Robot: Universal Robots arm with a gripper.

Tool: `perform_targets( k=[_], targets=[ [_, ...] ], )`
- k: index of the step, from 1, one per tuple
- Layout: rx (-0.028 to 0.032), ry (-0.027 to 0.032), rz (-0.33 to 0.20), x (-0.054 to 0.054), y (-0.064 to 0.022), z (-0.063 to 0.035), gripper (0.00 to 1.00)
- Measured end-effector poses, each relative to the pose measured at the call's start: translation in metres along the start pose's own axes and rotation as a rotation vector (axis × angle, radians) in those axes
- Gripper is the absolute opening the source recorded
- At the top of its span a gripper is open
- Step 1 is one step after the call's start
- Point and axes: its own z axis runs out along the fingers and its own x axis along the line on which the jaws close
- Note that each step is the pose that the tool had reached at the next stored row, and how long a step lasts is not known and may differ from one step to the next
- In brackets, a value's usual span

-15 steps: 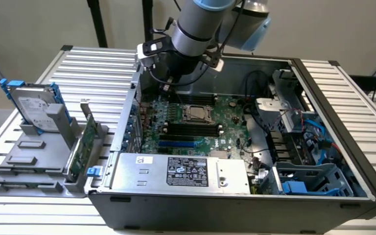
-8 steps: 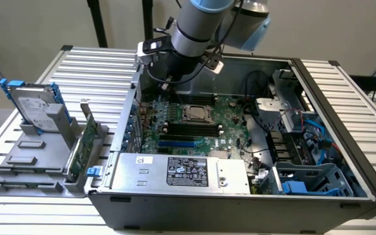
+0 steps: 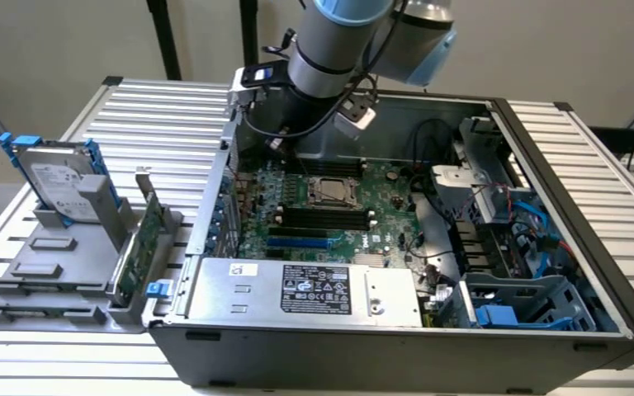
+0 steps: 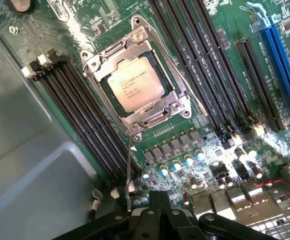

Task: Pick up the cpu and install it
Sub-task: 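Install the first cpu locking lever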

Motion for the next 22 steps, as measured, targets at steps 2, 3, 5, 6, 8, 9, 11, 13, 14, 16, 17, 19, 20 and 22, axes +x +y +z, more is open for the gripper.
perform_targets(
  k=[2,3,5,6,8,9,11,13,14,16,17,19,20,22],
  targets=[
    [0.0062,0.0171,0.013,0.0,-0.0003,0.0001,0.11],
    [0.012,0.0282,0.016,-0.001,-0.0008,0.0002,0.11],
    [0.0303,0.0571,0.014,-0.002,-0.0023,0.0006,0.11],
    [0.04,0.0727,0.012,-0.002,-0.003,0.0009,0.11],
    [0.0585,0.1017,0.01,-0.003,-0.0038,0.0011,0.11],
    [0.0632,0.1107,0.012,-0.003,-0.0038,0.0011,0.11],
    [0.0652,0.1176,0.017,-0.003,-0.0034,0.0009,0.11],
    [0.065,0.119,0.021,-0.006,-0.0019,-0.0001,0.11],
    [0.0648,0.1192,0.021,-0.008,-0.0007,-0.0008,0.11],
    [0.0649,0.1194,0.021,-0.011,0.0012,-0.002,0.11],
    [0.0648,0.1195,0.021,-0.012,0.0015,-0.0023,0.11],
    [0.0616,0.1224,0.024,-0.012,0.0015,-0.0024,0.11],
    [0.0583,0.1266,0.026,-0.012,0.0015,-0.0024,0.11],
    [0.0522,0.14,0.031,-0.012,0.0017,-0.0023,0.11]
  ],
)
